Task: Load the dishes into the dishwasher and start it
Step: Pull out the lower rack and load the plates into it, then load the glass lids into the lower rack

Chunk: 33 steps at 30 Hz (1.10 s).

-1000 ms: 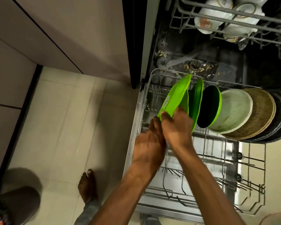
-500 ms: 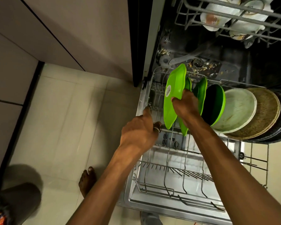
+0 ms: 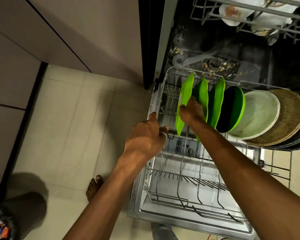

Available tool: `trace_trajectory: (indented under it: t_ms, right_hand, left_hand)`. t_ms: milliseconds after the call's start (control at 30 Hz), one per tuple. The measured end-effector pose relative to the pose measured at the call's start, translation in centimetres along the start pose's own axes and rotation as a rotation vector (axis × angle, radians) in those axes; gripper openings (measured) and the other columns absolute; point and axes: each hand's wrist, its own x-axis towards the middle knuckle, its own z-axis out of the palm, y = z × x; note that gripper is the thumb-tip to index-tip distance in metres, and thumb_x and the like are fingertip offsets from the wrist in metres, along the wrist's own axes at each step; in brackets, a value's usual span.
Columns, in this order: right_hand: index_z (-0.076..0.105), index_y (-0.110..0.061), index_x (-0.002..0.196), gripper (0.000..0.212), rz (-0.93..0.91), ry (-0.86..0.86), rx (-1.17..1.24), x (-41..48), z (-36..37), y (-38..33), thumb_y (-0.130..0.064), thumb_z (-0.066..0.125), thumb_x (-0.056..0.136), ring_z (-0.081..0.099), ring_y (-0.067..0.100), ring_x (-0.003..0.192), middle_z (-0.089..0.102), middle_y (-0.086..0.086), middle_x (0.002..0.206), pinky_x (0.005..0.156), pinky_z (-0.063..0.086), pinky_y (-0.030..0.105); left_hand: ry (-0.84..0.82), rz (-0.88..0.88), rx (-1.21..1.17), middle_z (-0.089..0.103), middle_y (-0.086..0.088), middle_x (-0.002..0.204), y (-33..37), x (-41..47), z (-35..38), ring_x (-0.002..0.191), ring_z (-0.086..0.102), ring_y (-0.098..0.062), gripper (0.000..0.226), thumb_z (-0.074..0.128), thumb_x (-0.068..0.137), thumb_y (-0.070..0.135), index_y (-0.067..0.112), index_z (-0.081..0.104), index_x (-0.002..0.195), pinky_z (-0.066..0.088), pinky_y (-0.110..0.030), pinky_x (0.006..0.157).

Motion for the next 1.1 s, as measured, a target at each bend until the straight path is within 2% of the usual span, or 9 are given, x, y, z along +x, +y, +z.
trace_trajectory:
  t_ms: [67,267,367,467,600,700,800,867,1100]
  right_hand:
    - [0.033,0.004,0.147,0.057,0.024,-0.011,0.017,-0.4,0.0,0.2,-0.027,0.052,0.104,0.055,0.043,0.126,0.056,0.027,0.138,0.092,0.048,0.041]
    - [0.037,0.006,0.143,0.067,0.079,0.037,0.059,-2.4,0.8,2.3,-0.045,0.052,0.101,0.058,0.042,0.121,0.061,0.026,0.131,0.091,0.048,0.041]
    - [0.050,-0.003,0.130,0.049,0.063,0.087,0.122,-3.8,0.3,3.1,-0.043,0.052,0.101,0.063,0.038,0.114,0.069,0.018,0.117,0.085,0.047,0.035]
    - [0.065,-0.011,0.099,0.033,-0.040,0.076,0.167,-5.4,-0.3,3.4,-0.041,0.052,0.101,0.068,0.030,0.095,0.072,0.003,0.087,0.071,0.042,0.029]
    - [0.069,-0.014,0.104,0.022,-0.082,0.042,0.284,-9.8,-3.9,1.9,-0.032,0.056,0.100,0.063,0.013,0.094,0.068,-0.006,0.094,0.076,0.040,0.023]
    - [0.070,-0.021,0.110,0.019,-0.102,0.014,0.378,-15.5,-8.3,-1.2,-0.030,0.059,0.098,0.066,0.014,0.099,0.072,-0.006,0.104,0.083,0.047,0.025]
    - [0.067,-0.036,0.095,0.021,-0.149,0.007,0.450,-21.5,-12.9,-5.0,-0.053,0.057,0.086,0.069,0.015,0.096,0.072,-0.009,0.098,0.090,0.057,0.042]
    - [0.065,-0.041,0.091,0.031,-0.190,0.007,0.461,-26.2,-16.1,-8.1,-0.067,0.052,0.078,0.069,0.012,0.097,0.072,-0.010,0.097,0.090,0.058,0.044]
    - [0.071,-0.034,0.093,0.044,-0.346,-0.029,0.480,-41.6,-23.4,-22.3,-0.069,0.054,0.073,0.071,0.012,0.091,0.074,-0.009,0.090,0.089,0.057,0.048]
  left_hand:
    - [-0.016,0.001,0.009,0.072,0.000,0.118,0.1,-0.1,0.0,0.101,0.070,-0.026,0.046,0.047,0.101,0.043,0.020,0.040,0.141,0.053,-0.034,0.082]
    - [-0.068,-0.009,0.013,0.067,0.004,0.130,0.1,0.0,0.0,0.106,0.069,-0.019,0.052,0.046,0.102,0.045,0.020,0.039,0.147,0.050,-0.031,0.089]
    - [-0.082,-0.030,-0.049,0.070,0.004,0.123,0.4,0.0,-0.1,0.093,0.071,-0.016,0.054,0.048,0.101,0.045,0.022,0.037,0.149,0.056,-0.034,0.090]
    - [-0.068,-0.024,-0.081,0.072,0.003,0.118,0.4,-0.3,-0.7,0.088,0.072,-0.014,0.052,0.049,0.101,0.046,0.023,0.041,0.146,0.057,-0.034,0.087]
    - [-0.082,0.037,-0.076,0.072,0.004,0.117,0.7,-2.3,-3.7,0.092,0.071,-0.016,0.043,0.047,0.100,0.048,0.027,0.049,0.137,0.058,-0.036,0.086]
    - [-0.071,0.077,-0.066,0.075,-0.001,0.113,1.3,-5.9,-8.8,0.100,0.071,-0.023,0.041,0.048,0.099,0.049,0.026,0.054,0.132,0.058,-0.043,0.087]
    - [0.004,0.063,-0.129,0.073,-0.001,0.117,2.2,-10.7,-14.8,0.106,0.069,-0.025,0.043,0.049,0.098,0.051,0.028,0.055,0.134,0.057,-0.043,0.090]
    - [0.040,0.050,-0.191,0.073,0.001,0.118,2.7,-14.8,-19.3,0.109,0.068,-0.024,0.041,0.052,0.097,0.051,0.029,0.057,0.132,0.056,-0.042,0.092]
    - [0.219,0.057,-0.368,0.072,0.004,0.120,0.5,-27.9,-36.4,0.112,0.066,-0.018,0.040,0.060,0.097,0.042,0.023,0.061,0.132,0.052,-0.037,0.097]
